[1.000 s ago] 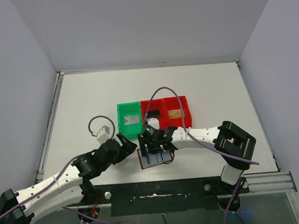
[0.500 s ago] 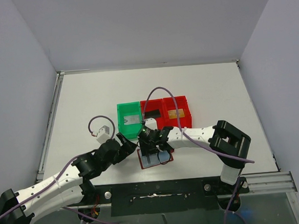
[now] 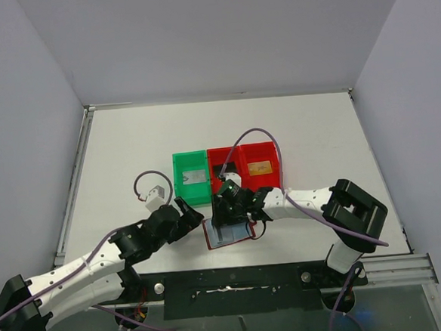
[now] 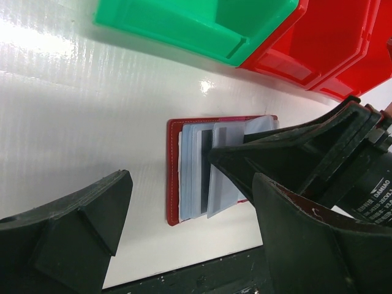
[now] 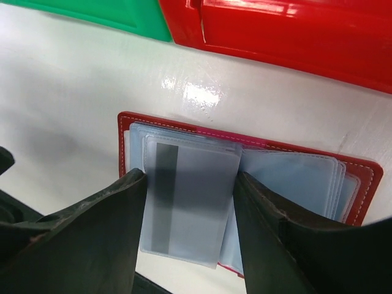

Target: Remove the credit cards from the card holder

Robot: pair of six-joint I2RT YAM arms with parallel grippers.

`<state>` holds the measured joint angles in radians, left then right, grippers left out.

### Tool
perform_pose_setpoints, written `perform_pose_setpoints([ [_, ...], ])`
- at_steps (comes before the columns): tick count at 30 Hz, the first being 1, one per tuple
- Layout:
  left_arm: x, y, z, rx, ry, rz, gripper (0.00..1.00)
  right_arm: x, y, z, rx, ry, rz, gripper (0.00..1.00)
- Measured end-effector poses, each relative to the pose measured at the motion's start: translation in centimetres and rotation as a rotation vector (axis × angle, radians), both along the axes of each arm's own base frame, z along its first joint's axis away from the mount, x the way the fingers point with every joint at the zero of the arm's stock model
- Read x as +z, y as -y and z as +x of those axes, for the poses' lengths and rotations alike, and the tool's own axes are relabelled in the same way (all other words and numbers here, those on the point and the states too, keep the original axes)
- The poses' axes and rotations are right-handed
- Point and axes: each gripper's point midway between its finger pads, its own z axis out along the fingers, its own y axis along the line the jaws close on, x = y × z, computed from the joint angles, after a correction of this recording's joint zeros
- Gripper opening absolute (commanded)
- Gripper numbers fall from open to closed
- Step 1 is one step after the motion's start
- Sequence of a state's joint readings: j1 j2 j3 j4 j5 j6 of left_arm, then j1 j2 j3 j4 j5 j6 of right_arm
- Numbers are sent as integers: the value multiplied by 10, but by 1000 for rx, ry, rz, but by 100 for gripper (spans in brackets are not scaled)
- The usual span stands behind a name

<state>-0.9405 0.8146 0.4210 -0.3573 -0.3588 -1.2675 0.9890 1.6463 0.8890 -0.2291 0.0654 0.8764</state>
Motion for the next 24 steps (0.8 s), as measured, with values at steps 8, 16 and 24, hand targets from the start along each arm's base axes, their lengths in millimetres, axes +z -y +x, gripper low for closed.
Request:
perform_pose_setpoints([
  [8, -1, 20, -3, -84, 2, -53, 72, 2, 0, -1, -12, -37, 96, 54],
  [16, -26, 48, -22, -226, -54, -158, 49, 3, 0, 0, -26, -57, 140, 54],
  [24, -24, 66, -30, -291, -54, -277, 39, 3, -1, -1, -24, -59, 149, 54],
])
